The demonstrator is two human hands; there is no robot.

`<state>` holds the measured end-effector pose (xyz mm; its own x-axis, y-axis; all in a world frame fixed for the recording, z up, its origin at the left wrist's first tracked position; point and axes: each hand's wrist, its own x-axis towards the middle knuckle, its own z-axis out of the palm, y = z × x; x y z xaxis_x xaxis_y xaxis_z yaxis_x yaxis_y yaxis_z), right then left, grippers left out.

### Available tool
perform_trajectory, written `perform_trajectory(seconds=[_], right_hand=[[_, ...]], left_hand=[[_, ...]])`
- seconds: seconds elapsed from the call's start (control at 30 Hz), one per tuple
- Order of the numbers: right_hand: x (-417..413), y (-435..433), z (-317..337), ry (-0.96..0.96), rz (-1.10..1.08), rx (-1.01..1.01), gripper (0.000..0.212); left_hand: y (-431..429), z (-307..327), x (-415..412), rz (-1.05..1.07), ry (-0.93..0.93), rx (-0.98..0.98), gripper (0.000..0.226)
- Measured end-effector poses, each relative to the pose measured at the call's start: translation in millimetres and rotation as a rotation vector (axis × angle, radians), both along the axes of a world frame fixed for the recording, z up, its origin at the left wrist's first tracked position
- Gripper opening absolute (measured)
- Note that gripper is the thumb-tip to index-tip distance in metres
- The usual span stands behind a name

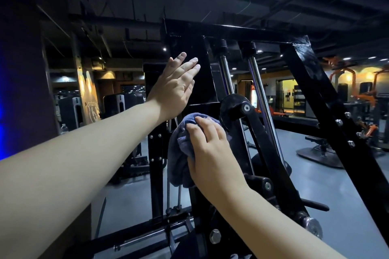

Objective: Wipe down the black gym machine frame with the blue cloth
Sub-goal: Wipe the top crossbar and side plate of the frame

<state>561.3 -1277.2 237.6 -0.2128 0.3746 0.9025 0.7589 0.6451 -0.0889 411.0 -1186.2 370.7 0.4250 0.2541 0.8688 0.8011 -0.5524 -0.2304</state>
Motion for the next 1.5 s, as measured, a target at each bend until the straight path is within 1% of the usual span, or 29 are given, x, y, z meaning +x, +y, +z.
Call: perform_trajectory(seconds=[0.07,0.13,0.23,0.3,0.4,0.5,0.6,0.7,0.8,0.87,0.9,1.0,1.13,1.2,1.3,1.37,1.43,1.5], right_hand=[[9.9,-5.2,-5.8,-0.036,0.003,-0.046,0.052],[21.6,-7.9,-9.8,-0.055,0.026,-0.089,0.047],[32.4,-8.1,-12.7,-0.111,0.03,-0.082,0.047],[29.2,-6.5,-9.1,-0.072,0.022,-0.102,0.049],[16.1,-7.0,-7.9,0.067,0.017,-0.132,0.05],[13.0,-16.2,-31.8,0.052,-0.015,-0.13,0.053],[18.7,-30.2,-57.9,0.056,-0.008,-0.141,0.054],[19.4,-26.4,-66.2,0.064,-0.026,-0.151,0.051],[12.3,-9.1,-45.4,0.148,-0.052,-0.196,0.046],[6.9,-1.5,-26.1,0.249,-0.043,-0.251,0.048],[4.8,-1.3,-23.0,0.267,-0.04,-0.248,0.049],[5.9,-14.1,-42.3,0.217,-0.042,-0.187,0.053],[9.5,-35.6,-84.7,0.119,-0.009,-0.174,0.053],[10.8,-28.6,-78.9,0.129,-0.033,-0.169,0.052],[8.0,-9.9,-43.3,0.232,-0.043,-0.211,0.047],[8.3,-1.3,-27.7,0.274,-0.057,-0.205,0.045],[10.2,-4.2,-32.7,0.269,-0.072,-0.181,0.045],[11.8,-19.9,-52.7,0.252,-0.07,-0.199,0.054]], left_hand=[[-1.5,-3.6,1.0,-0.003,0.003,0.002,0.045],[-4.3,-4.7,3.5,-0.004,-0.003,-0.022,0.045],[-10.0,-4.5,7.6,0.004,-0.03,-0.095,0.046],[-13.1,-7.9,9.0,-0.014,-0.052,-0.152,0.048],[-17.1,-17.6,11.9,-0.052,-0.084,-0.169,0.049],[-21.3,-26.8,12.1,-0.065,-0.11,-0.185,0.049],[-24.6,-37.3,11.3,-0.038,-0.074,-0.168,0.05],[-29.0,-48.3,14.3,0.006,-0.044,-0.135,0.05],[-32.9,-53.7,17.5,0.08,0.022,-0.09,0.052],[-34.6,-53.5,17.5,0.098,0.051,-0.093,0.054],[-36.0,-54.4,17.7,0.1,0.057,-0.097,0.054],[-41.1,-63.1,21.4,0.086,0.066,-0.097,0.056],[-40.6,-76.6,24.2,0.072,0.08,-0.027,0.056],[-38.8,-77.8,25.5,0.078,0.072,-0.018,0.055],[-37.7,-76.8,27.0,0.087,0.087,0.006,0.055],[-37.5,-77.4,26.8,0.087,0.094,0.019,0.055],[-38.5,-79.2,27.1,0.09,0.083,0.02,0.055],[-39.2,-82.3,28.4,0.101,0.074,0.017,0.055]])
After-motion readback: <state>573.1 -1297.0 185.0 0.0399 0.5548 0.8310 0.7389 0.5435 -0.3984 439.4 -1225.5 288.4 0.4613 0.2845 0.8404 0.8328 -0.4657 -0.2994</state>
